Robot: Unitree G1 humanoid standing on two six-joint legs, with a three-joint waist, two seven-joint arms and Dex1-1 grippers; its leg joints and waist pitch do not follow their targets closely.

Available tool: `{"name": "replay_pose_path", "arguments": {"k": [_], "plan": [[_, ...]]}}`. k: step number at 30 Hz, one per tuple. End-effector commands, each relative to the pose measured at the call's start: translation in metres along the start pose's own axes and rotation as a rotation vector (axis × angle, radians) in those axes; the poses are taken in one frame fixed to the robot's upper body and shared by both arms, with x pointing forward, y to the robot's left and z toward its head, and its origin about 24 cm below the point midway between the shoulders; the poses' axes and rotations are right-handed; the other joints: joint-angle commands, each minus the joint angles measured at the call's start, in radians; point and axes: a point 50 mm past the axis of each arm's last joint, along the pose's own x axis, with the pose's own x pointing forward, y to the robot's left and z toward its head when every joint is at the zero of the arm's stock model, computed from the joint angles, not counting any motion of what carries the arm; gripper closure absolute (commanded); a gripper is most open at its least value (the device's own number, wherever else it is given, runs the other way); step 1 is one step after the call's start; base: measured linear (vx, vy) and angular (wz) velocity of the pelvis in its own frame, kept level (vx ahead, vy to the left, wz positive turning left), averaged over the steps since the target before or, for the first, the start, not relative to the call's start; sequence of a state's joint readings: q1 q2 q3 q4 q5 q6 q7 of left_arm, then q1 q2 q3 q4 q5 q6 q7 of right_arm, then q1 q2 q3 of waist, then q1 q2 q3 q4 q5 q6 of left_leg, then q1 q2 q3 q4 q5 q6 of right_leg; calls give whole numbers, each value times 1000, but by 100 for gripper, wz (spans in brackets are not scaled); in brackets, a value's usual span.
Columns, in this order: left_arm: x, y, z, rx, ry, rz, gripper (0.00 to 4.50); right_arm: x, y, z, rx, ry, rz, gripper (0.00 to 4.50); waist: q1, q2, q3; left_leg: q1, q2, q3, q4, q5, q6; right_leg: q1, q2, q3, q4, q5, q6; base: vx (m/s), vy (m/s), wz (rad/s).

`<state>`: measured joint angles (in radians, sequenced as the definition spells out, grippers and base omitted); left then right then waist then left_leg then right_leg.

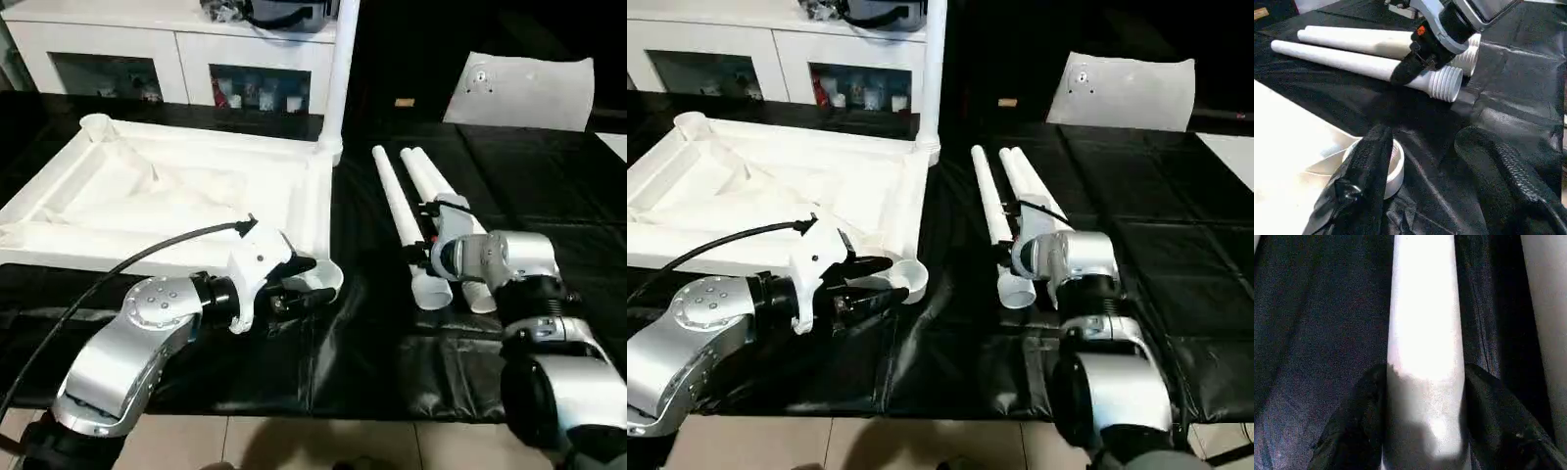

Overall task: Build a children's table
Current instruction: Pick table leg

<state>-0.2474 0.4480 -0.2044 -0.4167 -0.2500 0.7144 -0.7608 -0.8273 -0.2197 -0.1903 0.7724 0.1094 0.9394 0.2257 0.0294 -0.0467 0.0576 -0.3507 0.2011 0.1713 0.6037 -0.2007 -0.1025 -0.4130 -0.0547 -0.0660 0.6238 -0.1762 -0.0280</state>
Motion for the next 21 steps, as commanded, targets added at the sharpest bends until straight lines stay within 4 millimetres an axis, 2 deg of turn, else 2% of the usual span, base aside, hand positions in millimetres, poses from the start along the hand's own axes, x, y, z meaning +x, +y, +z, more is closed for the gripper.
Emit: {"name": "replay_pose_path", "arguments": {"k": [1,6,9,10,11,12,13,14,15,16,17,18,19,20,21], "plan": [[0,0,4,7,-9,-12,191,-1,-5,4,0,-16,-14,253,-2,5,-66,-5,14,3,-59,-134,-11,55,-60,47,-77,-284,-132,0,0,0],[0,4,5,-14,-19,19,191,-5,-9,11,22,-75,-17,261,-2,6,-65,-5,14,2,-58,-145,-14,55,-59,46,-79,-302,-124,0,0,0],[2,15,12,-56,-82,107,191,-16,-14,26,65,-250,4,261,2,5,-67,-4,13,5,-56,-133,-13,55,-56,48,-79,-284,-116,0,0,0],[2,15,13,-58,-85,109,164,-17,-14,26,66,-259,7,261,3,7,-70,-4,13,4,-55,-123,-13,57,-57,48,-75,-262,-120,0,0,0],[4,22,17,-85,-126,156,157,-25,-12,36,77,-393,57,261,4,3,-71,-10,13,4,-57,-109,-3,61,-56,48,-71,-216,-125,0,0,0],[4,24,19,-100,-143,176,157,-29,-12,39,80,-450,75,261,6,8,-71,-9,13,4,-55,-110,-1,60,-57,47,-71,-211,-126,0,0,0],[7,30,26,-118,-187,207,151,-41,-7,47,97,-590,169,261,5,4,-71,-8,13,5,-54,-117,8,59,-57,46,-76,-225,-120,0,0,0],[8,32,29,-124,-205,214,139,-46,-3,49,112,-631,224,261,6,8,-73,-9,12,5,-54,-116,18,61,-57,47,-77,-221,-118,0,0,0],[10,34,34,-137,-236,214,125,-53,2,52,140,-681,305,261,7,6,-74,-9,13,3,-56,-101,30,62,-54,46,-73,-198,-123,0,0,0],[11,35,37,-147,-257,214,125,-58,5,53,157,-712,357,261,4,5,-72,-13,11,3,-57,-103,37,65,-53,46,-74,-196,-124,0,0,0],[13,37,42,-169,-289,216,116,-63,9,53,169,-744,433,261,6,13,-74,-12,14,-1,-57,-93,39,65,-58,46,-71,-187,-133,0,0,0],[14,38,46,-184,-309,217,109,-67,11,53,172,-764,481,261,2,10,-73,-13,12,3,-56,-97,45,65,-53,45,-75,-184,-136,0,0,0],[16,40,52,-204,-341,214,109,-74,17,51,170,-791,577,261,7,12,-73,-6,15,3,-55,-100,50,61,-56,46,-75,-181,-146,0,0,0],[16,40,52,-204,-341,214,103,-74,17,51,170,-791,577,261,5,10,-72,-10,12,5,-56,-100,58,64,-52,46,-79,-182,-148,0,0,0],[19,43,62,-232,-391,202,95,-85,25,46,147,-832,707,261,6,8,-70,-12,12,2,-57,-106,60,65,-54,44,-82,-208,-144,0,0,0]]}}
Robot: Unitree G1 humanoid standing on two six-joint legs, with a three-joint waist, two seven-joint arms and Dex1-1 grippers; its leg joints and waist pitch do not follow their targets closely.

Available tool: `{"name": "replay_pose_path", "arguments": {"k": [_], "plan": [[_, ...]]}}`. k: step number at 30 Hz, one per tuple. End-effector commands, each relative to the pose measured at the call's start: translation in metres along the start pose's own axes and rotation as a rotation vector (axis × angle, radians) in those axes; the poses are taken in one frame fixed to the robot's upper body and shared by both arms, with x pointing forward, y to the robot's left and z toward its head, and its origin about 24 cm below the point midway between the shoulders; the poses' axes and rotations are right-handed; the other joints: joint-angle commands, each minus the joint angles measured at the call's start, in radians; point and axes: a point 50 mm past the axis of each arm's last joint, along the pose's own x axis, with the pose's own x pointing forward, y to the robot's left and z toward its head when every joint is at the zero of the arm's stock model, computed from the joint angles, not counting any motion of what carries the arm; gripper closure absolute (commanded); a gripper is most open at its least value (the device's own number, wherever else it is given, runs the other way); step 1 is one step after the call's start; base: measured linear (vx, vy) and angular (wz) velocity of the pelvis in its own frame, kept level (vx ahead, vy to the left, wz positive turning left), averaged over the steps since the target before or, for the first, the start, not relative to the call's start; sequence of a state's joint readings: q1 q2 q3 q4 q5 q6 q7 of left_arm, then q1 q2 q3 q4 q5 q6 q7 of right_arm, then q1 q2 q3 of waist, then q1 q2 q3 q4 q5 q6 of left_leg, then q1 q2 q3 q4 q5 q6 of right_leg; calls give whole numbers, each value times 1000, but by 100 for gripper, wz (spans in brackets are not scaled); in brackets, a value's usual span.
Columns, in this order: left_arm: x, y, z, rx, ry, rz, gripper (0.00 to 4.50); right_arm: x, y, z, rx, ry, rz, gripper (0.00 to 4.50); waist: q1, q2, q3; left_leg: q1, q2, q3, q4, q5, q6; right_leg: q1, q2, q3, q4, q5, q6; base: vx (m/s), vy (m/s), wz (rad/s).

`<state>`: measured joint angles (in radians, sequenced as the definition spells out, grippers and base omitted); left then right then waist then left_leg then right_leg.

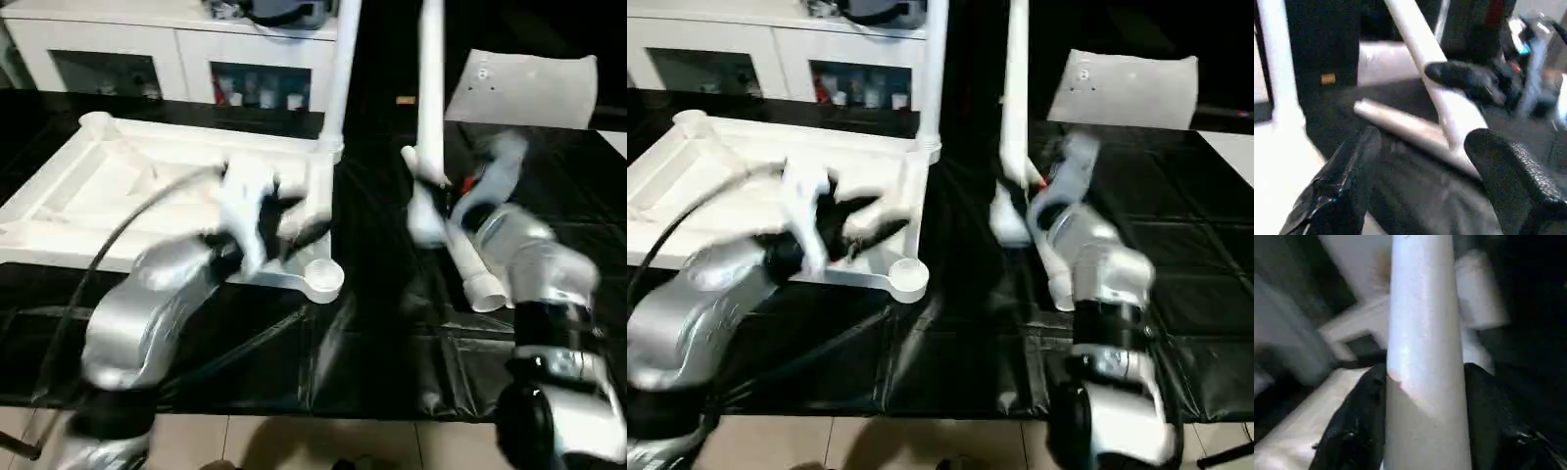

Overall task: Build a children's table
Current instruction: Pick table leg

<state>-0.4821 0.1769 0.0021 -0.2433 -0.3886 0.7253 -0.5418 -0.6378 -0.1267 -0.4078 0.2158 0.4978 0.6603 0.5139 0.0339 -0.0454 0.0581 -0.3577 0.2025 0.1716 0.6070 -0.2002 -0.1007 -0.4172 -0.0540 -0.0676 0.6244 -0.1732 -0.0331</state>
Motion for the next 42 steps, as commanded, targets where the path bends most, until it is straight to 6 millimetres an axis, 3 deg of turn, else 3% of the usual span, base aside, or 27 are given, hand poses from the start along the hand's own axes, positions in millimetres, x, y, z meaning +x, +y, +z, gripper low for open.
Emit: {"name": "replay_pose_path", "arguments": {"k": [1,11,18,22,24,27,29,33,34,42], "plan": [[6,3,11,-48,-57,-4,87,-8,18,4,20,-40,182,261,7,9,-73,-2,14,2,-59,-102,60,69,-58,46,-85,-217,-135,0,0,0],[35,-10,47,-325,-256,-140,6,-26,53,-20,50,76,509,261,16,-4,-70,-8,13,-2,-60,-97,61,71,-63,39,-99,-306,-119,0,0,0],[41,-19,48,-355,-262,-193,0,-30,62,-27,58,108,578,261,23,-2,-74,-8,16,-3,-60,-62,72,71,-64,39,-97,-283,-102,0,0,0],[41,-18,47,-375,-256,-183,37,-31,65,-30,54,125,592,261,27,-2,-72,-10,17,-3,-60,-59,69,70,-64,40,-96,-261,-112,0,0,0],[41,-17,46,-373,-252,-177,70,-31,65,-30,50,126,590,261,29,-2,-72,-9,17,-3,-61,-63,64,71,-65,39,-96,-271,-106,0,0,0],[40,-15,46,-373,-251,-154,83,-31,65,-33,20,136,573,261,29,-1,-71,-8,17,-3,-62,-71,59,69,-66,39,-99,-292,-95,0,0,0],[41,-9,42,-366,-232,-80,114,-28,63,-38,-83,166,520,261,30,-1,-71,-10,18,-4,-62,-69,51,69,-67,39,-99,-294,-86,0,0,0],[44,-1,38,-363,-212,25,126,-24,61,-40,-144,168,473,261,29,-2,-71,-10,14,-4,-61,-79,49,69,-64,39,-104,-318,-66,0,0,0],[44,-1,38,-363,-210,34,150,-24,61,-40,-145,167,471,261,29,1,-72,-9,16,-5,-61,-78,47,69,-65,39,-101,-313,-68,0,0,0],[50,0,29,-396,-184,198,211,-16,63,-45,-235,148,418,261,27,1,-72,-11,17,-5,-60,-89,55,69,-65,39,-100,-278,-92,0,0,0]]}}
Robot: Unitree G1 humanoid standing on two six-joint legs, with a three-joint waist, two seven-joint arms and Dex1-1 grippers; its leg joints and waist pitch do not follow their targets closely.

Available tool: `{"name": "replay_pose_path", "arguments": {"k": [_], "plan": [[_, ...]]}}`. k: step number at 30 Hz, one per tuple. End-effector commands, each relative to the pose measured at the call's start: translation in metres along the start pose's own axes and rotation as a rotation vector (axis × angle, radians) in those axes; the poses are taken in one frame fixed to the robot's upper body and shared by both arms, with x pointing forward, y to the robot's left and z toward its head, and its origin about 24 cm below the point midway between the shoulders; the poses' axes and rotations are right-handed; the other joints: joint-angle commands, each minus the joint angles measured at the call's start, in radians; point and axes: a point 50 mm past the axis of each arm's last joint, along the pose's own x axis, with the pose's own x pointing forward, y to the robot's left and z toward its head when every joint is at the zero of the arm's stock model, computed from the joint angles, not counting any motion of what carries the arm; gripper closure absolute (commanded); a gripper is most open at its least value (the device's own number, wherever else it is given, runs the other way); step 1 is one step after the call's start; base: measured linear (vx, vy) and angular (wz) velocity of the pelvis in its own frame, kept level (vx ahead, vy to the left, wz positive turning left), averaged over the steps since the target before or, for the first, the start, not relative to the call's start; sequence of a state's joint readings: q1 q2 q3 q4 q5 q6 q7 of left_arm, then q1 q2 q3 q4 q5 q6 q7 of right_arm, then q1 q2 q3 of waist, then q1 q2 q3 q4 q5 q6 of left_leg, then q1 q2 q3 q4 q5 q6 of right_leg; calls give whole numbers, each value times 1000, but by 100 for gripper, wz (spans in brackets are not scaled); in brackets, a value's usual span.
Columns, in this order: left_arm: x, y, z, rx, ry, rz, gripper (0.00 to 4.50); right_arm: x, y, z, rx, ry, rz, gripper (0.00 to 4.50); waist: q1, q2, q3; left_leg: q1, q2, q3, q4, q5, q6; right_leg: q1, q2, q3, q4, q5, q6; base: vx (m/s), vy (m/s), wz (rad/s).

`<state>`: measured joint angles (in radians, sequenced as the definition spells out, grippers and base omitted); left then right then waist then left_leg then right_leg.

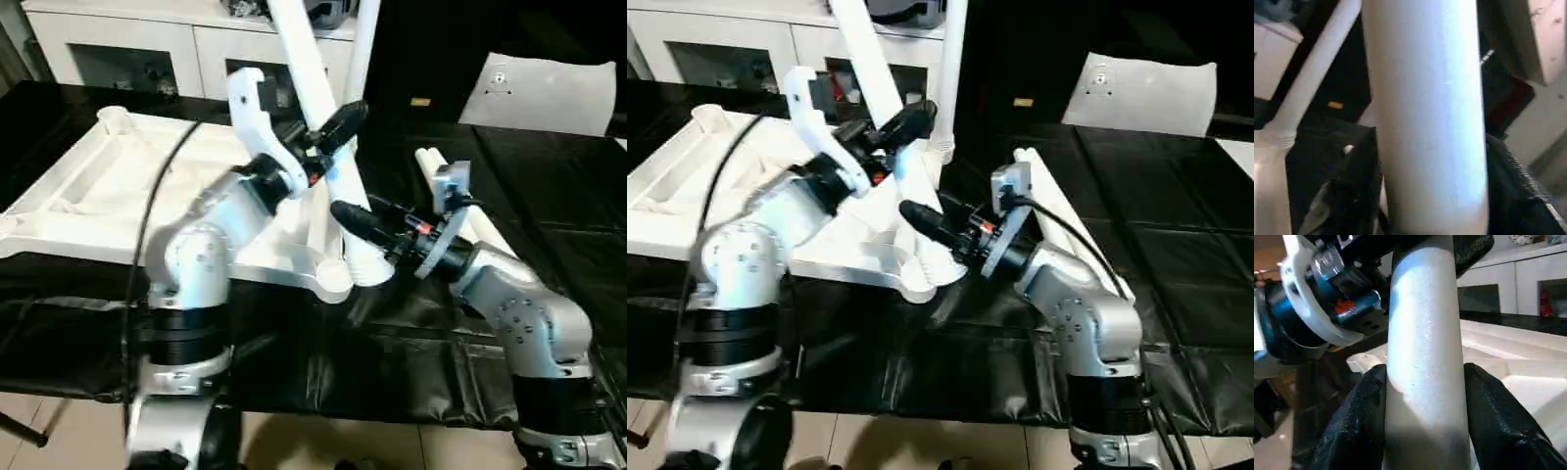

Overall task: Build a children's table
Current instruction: Pick table leg

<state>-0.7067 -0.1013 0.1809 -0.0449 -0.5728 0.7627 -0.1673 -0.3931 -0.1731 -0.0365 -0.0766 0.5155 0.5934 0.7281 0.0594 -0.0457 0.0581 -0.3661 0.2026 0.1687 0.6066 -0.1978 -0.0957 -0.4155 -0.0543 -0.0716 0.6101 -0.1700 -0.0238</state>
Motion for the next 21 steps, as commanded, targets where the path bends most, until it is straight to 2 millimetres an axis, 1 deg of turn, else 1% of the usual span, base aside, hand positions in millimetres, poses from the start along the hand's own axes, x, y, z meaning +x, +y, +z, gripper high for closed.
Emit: {"name": "replay_pose_path", "arguments": {"k": [1,2,4,6,11,13,21], "plan": [[1,-1,-1,-3,-9,32,224,2,1,8,-52,-34,-2,261,1,4,-71,-4,16,-2,-60,-93,51,68,-65,43,-87,-284,-100,0,0,0],[1,-1,-1,-4,-10,32,233,2,1,8,-55,-34,-3,261,1,2,-71,-4,15,-2,-60,-96,53,68,-64,43,-88,-289,-97,0,0,0],[1,-2,-1,-1,-11,39,241,3,1,8,-62,-33,-4,261,2,2,-71,-3,16,-3,-60,-97,55,67,-64,42,-88,-291,-95,0,0,0],[1,-2,-2,0,-16,53,255,4,2,6,-83,-27,-10,261,1,-1,-71,-5,15,-2,-59,-96,58,67,-64,42,-87,-292,-92,0,0,0],[0,-1,0,18,-22,74,262,6,0,4,-114,-15,-35,261,0,1,-70,-3,16,-3,-60,-103,56,65,-63,41,-89,-311,-84,0,0,0],[-1,1,2,48,-21,82,263,6,-1,4,-116,-12,-38,261,0,1,-71,-3,16,-3,-60,-103,58,64,-62,42,-88,-303,-82,0,0,0],[-1,6,7,63,-27,97,264,7,-4,4,-110,-15,-59,261,-1,3,-72,-4,16,-3,-60,-97,57,66,-63,43,-84,-265,-100,0,0,0]]}}
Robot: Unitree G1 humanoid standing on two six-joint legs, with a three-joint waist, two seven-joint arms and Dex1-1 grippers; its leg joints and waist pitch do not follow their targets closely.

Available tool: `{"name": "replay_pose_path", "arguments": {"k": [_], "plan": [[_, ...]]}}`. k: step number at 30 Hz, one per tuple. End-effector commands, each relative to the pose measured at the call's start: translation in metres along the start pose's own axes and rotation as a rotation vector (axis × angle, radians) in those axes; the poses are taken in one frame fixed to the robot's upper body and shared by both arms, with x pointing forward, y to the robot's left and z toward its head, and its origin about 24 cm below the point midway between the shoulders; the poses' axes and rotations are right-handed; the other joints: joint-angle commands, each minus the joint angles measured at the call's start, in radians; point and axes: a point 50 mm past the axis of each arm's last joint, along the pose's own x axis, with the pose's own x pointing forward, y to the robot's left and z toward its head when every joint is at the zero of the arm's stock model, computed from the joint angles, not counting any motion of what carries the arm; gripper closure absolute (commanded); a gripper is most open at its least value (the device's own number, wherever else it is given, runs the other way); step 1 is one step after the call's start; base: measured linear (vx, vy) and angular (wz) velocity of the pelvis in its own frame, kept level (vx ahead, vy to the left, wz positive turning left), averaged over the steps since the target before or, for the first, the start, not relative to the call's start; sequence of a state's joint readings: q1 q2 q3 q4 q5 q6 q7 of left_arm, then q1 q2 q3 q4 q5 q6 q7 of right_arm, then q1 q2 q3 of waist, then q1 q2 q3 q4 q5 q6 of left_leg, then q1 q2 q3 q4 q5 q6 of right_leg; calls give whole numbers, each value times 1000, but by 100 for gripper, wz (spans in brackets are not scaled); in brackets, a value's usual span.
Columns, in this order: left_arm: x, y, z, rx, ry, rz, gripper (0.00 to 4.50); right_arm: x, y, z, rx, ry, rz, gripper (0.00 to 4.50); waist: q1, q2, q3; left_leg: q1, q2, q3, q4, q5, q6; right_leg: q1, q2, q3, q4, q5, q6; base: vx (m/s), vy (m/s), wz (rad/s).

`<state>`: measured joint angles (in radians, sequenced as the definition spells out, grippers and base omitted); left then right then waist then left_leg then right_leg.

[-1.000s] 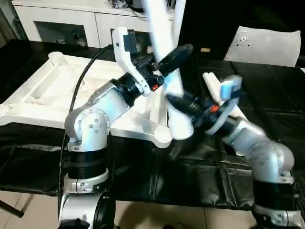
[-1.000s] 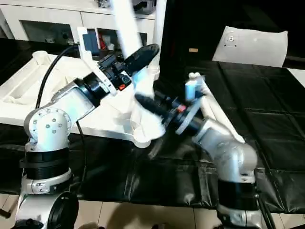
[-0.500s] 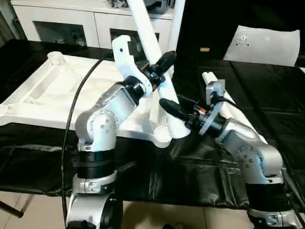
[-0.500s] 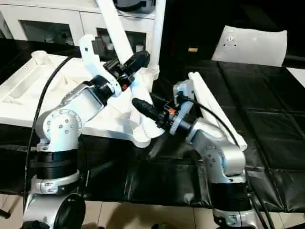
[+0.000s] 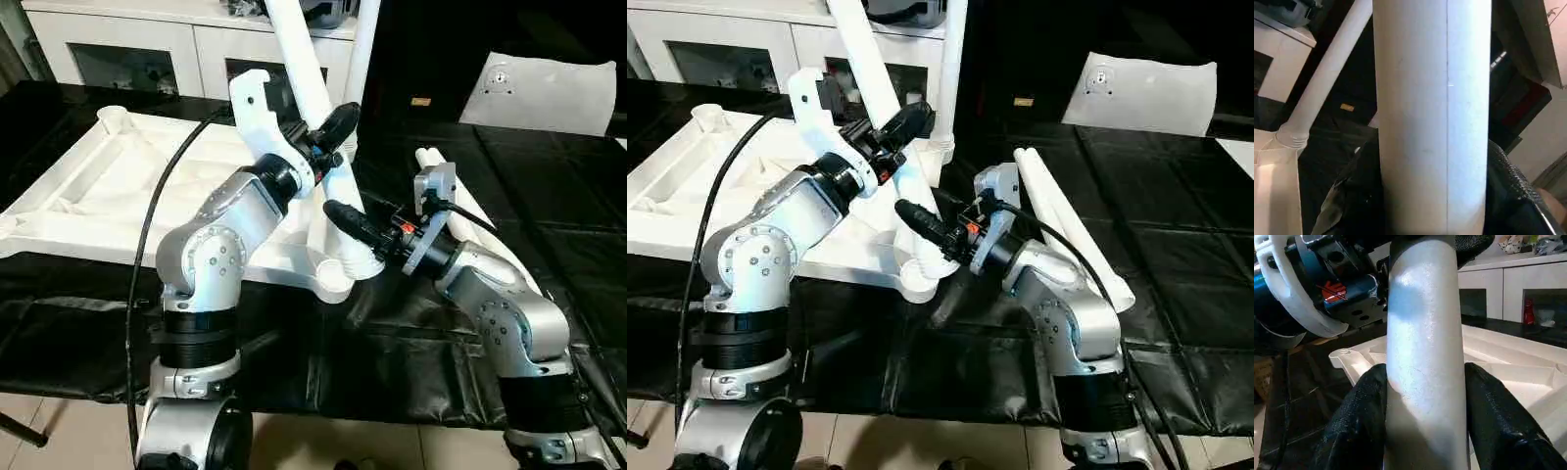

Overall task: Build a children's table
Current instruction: Pick table leg

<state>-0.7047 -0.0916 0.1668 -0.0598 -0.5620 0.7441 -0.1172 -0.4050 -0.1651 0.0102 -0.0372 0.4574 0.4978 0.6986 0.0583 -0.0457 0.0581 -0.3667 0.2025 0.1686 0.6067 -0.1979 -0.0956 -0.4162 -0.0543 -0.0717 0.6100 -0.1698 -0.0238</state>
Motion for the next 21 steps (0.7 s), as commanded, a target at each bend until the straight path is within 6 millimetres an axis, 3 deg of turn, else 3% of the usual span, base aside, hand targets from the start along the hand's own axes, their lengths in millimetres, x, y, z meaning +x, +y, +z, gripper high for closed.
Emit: {"name": "replay_pose_path", "arguments": {"k": [1,4,6,9,11,15,16,21], "plan": [[0,6,4,32,-9,49,264,-1,-4,7,-34,-15,-31,205,0,4,-71,-2,16,-3,-60,-99,57,67,-63,43,-83,-266,-102,0,0,0],[-1,9,6,35,-14,52,264,-1,-4,7,-6,-23,-26,185,0,3,-71,-2,16,-3,-61,-98,56,67,-63,43,-83,-267,-102,0,0,0],[-1,11,8,38,-17,55,265,-1,-5,8,-1,-27,-31,148,-2,4,-71,-1,15,-3,-60,-100,54,67,-62,43,-84,-272,-95,0,0,0],[-3,19,12,53,-17,55,265,-4,-7,11,4,-32,-26,138,-1,5,-71,1,15,-3,-61,-102,53,66,-62,43,-84,-275,-94,0,0,0],[-4,21,15,70,-7,25,265,-7,-8,15,20,-43,-19,105,-1,5,-73,1,17,-3,-61,-89,52,67,-62,44,-79,-241,-105,0,0,0],[-5,21,18,62,16,-46,265,-14,-15,23,57,-57,-26,97,1,7,-74,3,16,-2,-60,-71,56,68,-61,45,-74,-207,-122,0,0,0],[-6,21,18,55,18,-59,265,-15,-16,24,62,-56,-27,70,2,7,-74,4,17,-1,-59,-73,55,67,-62,46,-73,-202,-131,0,0,0],[-11,6,30,70,84,-362,265,-28,-20,27,37,130,93,27,7,-1,-72,2,13,2,-59,-74,59,70,-62,46,-76,-236,-128,0,0,0]]}}
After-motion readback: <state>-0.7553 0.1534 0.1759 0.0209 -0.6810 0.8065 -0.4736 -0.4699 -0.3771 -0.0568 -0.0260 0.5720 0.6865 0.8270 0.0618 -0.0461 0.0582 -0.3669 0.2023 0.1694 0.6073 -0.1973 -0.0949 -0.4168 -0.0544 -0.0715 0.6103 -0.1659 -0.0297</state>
